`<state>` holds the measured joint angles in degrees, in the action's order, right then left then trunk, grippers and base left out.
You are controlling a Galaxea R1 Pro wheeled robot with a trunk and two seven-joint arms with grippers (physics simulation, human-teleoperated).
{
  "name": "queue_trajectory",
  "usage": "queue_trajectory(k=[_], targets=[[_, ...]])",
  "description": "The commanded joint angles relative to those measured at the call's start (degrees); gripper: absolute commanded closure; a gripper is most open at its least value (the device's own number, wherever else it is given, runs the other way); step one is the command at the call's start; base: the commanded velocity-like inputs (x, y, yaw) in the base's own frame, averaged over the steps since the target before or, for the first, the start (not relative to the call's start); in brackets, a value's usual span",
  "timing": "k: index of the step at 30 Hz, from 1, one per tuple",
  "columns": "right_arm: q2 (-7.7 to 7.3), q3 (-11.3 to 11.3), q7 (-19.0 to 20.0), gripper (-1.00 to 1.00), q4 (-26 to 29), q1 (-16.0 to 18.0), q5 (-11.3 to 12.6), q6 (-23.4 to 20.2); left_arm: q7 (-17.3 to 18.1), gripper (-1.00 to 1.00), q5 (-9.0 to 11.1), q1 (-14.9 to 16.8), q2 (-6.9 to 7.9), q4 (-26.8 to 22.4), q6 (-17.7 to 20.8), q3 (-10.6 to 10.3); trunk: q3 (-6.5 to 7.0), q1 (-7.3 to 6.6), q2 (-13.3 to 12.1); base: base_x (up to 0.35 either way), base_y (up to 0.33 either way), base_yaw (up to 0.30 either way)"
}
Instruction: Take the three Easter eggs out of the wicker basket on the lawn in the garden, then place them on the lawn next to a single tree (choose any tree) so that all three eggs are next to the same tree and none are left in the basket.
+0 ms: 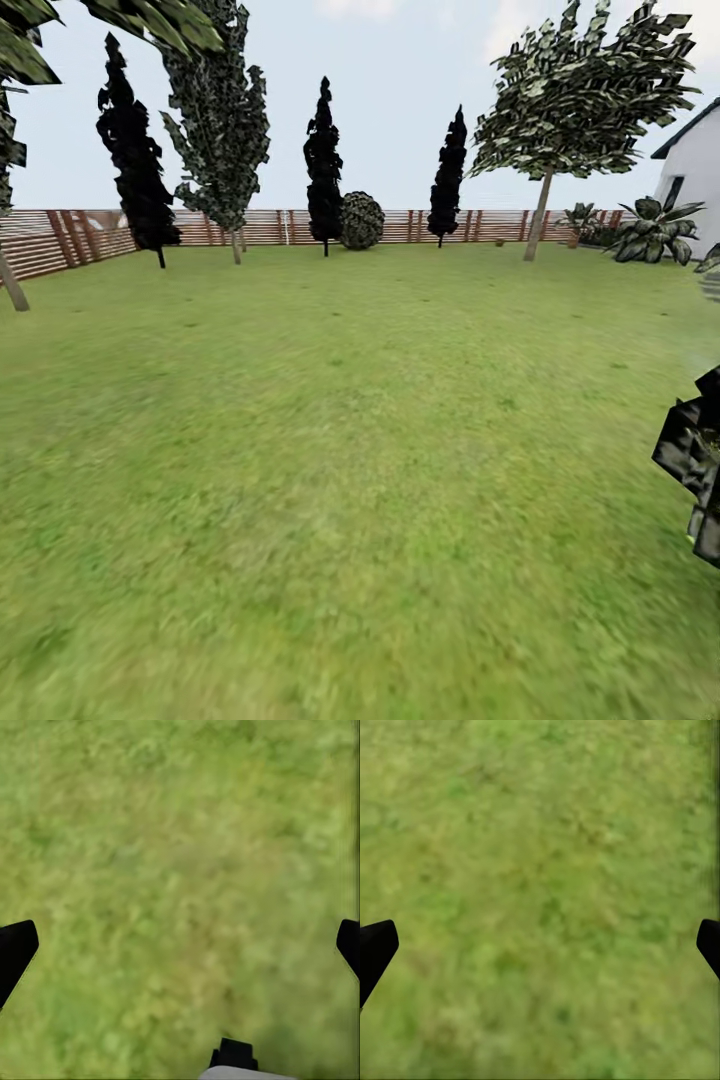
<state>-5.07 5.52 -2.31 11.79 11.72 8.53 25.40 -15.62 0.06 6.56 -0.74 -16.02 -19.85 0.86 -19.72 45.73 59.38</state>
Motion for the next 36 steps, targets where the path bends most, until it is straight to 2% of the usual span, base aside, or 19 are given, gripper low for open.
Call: queue_trajectory(k=[1,9,22,36], targets=[[-0.02,0.5,-0.2,-1.0,0.0,0.1,0.4,0.2,-0.1,-1.0,0.0,0.0,0.02,0.0,-0.2,0.1,-0.06,0.04,0.0,0.329,0.102,-0.248],[-0.03,0.5,-0.2,-1.0,-0.1,0.1,0.4,0.2,-0.1,-1.0,0.1,0.0,0.18,0.0,-0.3,0.3,-0.11,0.04,0.0,0.3,0.166,-0.248],[0.06,0.6,-0.3,-1.0,-0.1,0.1,0.4,0.2,-0.1,-1.0,0.1,0.0,0.13,0.0,-0.3,0.4,-0.92,0.04,0.0,0.277,0.203,-0.211],[0.06,0.6,-0.2,-1.0,-0.1,0.1,0.4,0.2,-0.2,-1.0,-0.2,0.0,-0.02,0.3,-0.2,0.0,-1.0,0.04,0.0,0.294,0.156,-0.019]])
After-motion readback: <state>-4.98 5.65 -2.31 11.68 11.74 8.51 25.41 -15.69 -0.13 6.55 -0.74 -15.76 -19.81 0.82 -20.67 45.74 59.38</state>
